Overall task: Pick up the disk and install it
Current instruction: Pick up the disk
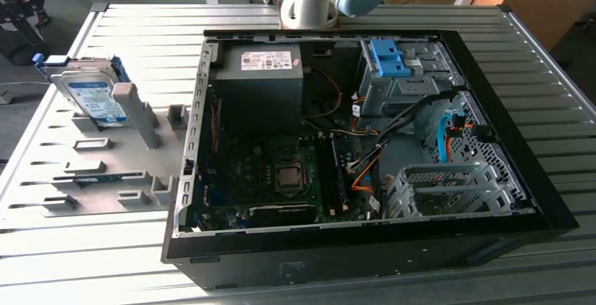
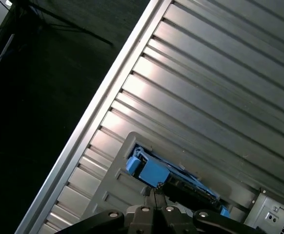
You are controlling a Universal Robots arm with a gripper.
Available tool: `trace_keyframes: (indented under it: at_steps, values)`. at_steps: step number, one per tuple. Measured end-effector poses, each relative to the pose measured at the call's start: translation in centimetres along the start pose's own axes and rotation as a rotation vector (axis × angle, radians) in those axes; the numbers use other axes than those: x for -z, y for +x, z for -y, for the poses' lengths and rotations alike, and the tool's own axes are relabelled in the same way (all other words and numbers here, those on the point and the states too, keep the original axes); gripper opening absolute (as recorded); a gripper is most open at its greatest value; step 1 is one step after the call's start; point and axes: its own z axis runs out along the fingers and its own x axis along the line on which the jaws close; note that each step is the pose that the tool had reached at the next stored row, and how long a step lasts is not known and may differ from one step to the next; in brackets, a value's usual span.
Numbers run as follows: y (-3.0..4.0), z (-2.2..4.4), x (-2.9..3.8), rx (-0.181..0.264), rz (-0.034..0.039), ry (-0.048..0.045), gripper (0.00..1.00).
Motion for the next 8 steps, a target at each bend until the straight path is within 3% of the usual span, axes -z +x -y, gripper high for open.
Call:
trace_keyframes:
  at_steps: [8]
  values:
    - [0.0, 0.0, 0.0, 0.064, -0.0028, -0.0013, 0.11]
